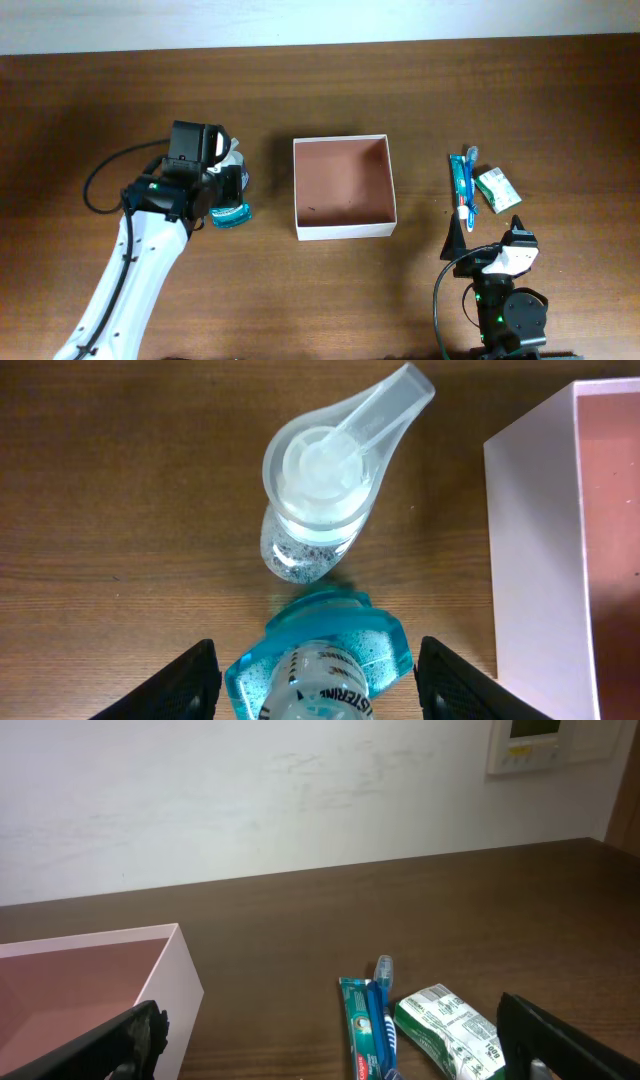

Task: Pack container
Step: 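Close the left gripper around the Listerine bottle neck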

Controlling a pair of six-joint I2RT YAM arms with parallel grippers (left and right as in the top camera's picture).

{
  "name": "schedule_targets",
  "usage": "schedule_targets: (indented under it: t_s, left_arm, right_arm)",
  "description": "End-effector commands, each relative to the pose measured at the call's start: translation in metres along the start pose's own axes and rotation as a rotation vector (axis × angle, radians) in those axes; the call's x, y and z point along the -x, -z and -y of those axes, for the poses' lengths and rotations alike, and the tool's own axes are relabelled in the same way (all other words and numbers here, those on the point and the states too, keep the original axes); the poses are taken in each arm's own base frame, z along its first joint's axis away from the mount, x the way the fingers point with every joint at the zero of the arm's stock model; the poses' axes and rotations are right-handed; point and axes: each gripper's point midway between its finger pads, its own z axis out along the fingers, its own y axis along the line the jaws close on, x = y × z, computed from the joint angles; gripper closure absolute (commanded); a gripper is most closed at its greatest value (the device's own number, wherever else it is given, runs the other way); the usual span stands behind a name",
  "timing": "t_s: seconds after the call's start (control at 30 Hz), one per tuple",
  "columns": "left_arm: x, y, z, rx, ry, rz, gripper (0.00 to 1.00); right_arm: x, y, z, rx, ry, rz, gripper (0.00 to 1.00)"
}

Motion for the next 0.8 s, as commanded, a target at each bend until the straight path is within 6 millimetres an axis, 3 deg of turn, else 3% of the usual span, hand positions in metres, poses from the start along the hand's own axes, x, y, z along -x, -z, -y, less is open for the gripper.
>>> schedule_targets:
  t_s: [0.0,0.1,0.77]
  left_arm:
    - [0.0039,-0.0008,-0.0016,0.014,0.012,0.0,0.39]
    - [0.0036,-0.0008,-0.0017,0.014,0.012,-0.001,0.5]
    - [-0.0056,-0.0009,-0.0031,0.02,0.008,-0.039,0.5]
  right_arm:
    - [-0.0019,0.0002,0.0011,-0.003,0.001,-0.002,0.02]
    - [-0.0019,0.0002,0.0011,-0.003,0.001,-0.002,0.02]
    - [-0.0019,0.0002,0.0011,-0.003,0.001,-0.002,0.02]
